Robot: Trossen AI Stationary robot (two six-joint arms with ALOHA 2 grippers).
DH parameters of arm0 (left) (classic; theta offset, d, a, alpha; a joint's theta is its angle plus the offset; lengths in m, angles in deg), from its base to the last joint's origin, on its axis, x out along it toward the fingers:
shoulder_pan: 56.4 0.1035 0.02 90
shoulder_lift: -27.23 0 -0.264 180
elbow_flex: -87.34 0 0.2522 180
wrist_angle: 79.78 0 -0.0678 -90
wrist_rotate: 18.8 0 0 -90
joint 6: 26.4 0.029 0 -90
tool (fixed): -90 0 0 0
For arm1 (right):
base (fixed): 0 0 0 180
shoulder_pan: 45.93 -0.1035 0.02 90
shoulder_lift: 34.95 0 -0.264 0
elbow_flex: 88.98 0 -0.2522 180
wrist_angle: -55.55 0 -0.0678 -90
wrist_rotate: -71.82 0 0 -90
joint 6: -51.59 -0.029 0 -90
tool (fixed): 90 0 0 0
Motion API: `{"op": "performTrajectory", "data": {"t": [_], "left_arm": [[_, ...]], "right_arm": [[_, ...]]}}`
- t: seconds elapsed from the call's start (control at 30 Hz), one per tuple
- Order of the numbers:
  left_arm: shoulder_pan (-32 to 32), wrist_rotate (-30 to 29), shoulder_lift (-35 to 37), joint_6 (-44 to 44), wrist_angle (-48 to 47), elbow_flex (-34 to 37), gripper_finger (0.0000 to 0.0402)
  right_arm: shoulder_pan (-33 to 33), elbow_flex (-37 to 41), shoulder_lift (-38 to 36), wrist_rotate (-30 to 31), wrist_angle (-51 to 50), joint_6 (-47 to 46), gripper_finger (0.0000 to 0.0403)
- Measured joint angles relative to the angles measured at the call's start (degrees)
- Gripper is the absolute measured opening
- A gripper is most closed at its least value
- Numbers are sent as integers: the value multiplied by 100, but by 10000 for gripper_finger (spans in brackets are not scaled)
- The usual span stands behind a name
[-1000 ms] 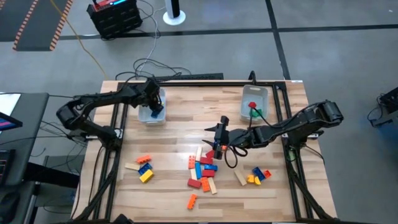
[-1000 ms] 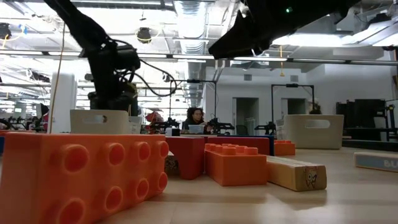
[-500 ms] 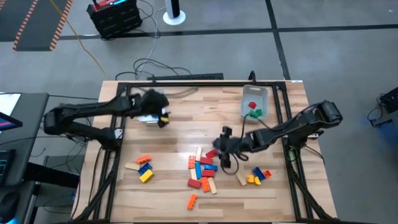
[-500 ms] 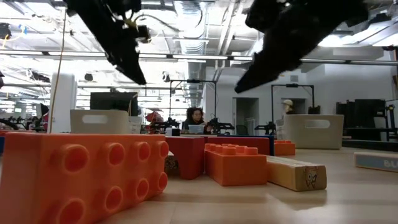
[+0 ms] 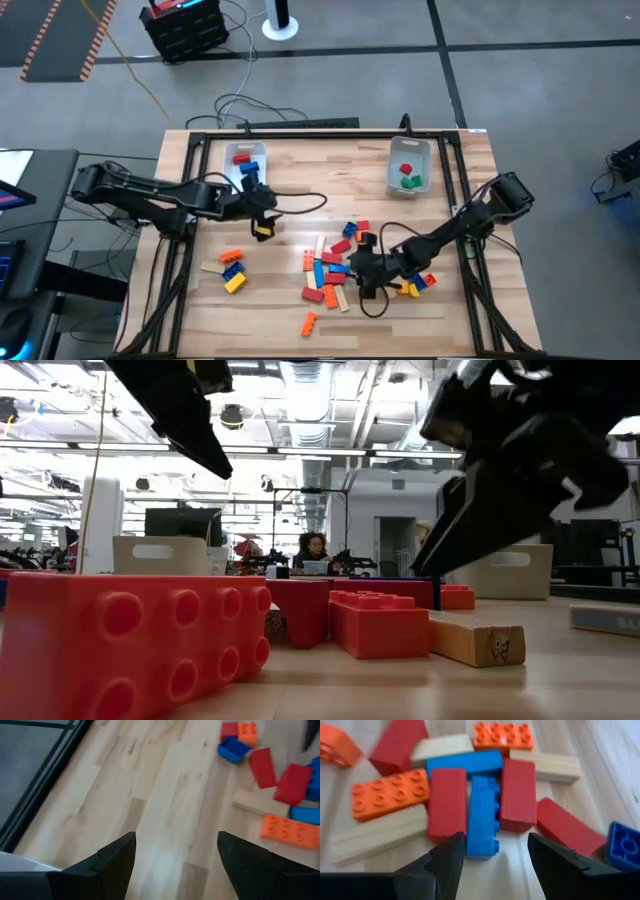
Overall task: Sort blocks by size
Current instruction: Put the large blue game piece into the white bin
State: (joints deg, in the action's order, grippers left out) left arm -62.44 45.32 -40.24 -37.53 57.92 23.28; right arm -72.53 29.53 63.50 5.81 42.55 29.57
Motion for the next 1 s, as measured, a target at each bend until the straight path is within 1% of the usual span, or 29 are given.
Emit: {"op": "performTrajectory", "data": {"t": [0.2, 0.3, 0.37, 0.47, 0.6, 0.67, 0.8, 0.9, 1.0], "left_arm": [[-218, -71, -2, -156, -2, 0, 272], [-221, -88, -2, -160, -2, 0, 272], [-221, -90, -2, -175, -2, 0, 272], [-226, -48, -9, -200, -1, 0, 272], [-340, 59, -185, -86, 32, 2, 272], [-419, 120, -363, 67, 230, 2, 272], [-564, 204, -809, 435, 866, 2, 272], [-615, 213, -1162, 593, 1346, 2, 272], [-619, 466, -1520, 748, 1715, 2, 272]], "right_arm": [[-2, -2, 401, 56, 255, -9, 249], [-4, -2, 406, 59, 266, -10, 244], [-3, -4, 403, 99, 284, -5, 233], [4, -4, 403, 152, 270, 41, 202], [13, -4, 403, 164, 212, 82, 139], [40, -4, 396, 164, 224, 118, 113], [142, -4, 375, 164, 204, 132, 111], [216, -3, 188, 193, 102, 121, 111], [212, -4, -118, 489, -28, 136, 120]]}}
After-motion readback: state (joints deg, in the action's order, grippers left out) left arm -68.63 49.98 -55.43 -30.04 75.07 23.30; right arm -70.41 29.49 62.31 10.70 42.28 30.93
